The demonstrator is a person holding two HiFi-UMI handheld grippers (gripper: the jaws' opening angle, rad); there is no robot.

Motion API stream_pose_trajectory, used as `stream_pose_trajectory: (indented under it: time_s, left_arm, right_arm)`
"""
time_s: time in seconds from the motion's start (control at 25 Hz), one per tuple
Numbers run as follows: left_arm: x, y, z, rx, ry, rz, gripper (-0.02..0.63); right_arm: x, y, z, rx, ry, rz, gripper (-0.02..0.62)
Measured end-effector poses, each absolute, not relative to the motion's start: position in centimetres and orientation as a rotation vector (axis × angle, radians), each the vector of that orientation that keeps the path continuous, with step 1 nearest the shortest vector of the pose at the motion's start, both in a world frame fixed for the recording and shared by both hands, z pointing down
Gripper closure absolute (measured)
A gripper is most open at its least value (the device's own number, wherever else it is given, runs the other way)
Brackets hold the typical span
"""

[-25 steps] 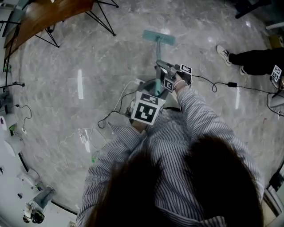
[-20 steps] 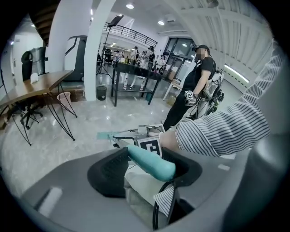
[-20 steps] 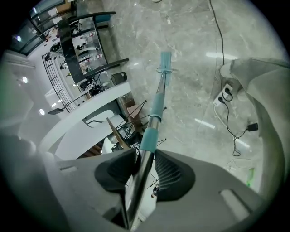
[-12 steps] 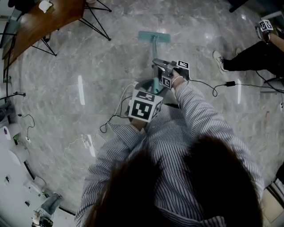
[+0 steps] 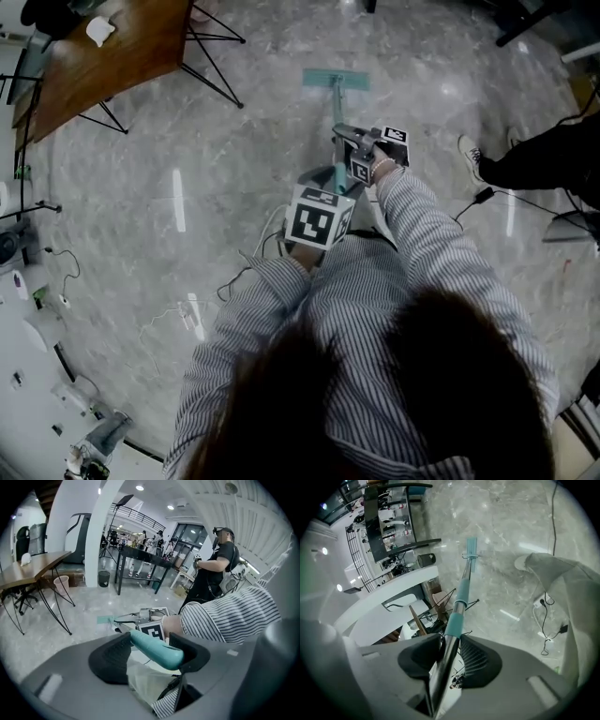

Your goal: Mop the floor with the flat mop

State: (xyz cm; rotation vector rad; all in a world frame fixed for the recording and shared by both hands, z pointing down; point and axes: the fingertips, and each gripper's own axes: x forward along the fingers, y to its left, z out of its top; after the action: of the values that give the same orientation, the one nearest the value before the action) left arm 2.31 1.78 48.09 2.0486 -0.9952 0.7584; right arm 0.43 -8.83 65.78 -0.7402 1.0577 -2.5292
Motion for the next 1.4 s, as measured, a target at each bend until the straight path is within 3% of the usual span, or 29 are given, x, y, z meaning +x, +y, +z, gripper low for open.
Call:
stream_pose_trajectory:
  time_s: [0.72, 1.4]
  left_arm:
    - [3.1, -33.2, 47.7, 1.963, -1.143, 0.608, 0.351]
    - [2.3, -38.0, 48.1, 1.975, -1.136, 0.666, 0.354]
  right_arm:
    - [1.1, -43.1, 65.1, -0.773, 1.177, -2.571, 0.459]
    - [0.5, -47.9, 65.4, -0.782, 1.158, -2.537, 0.457]
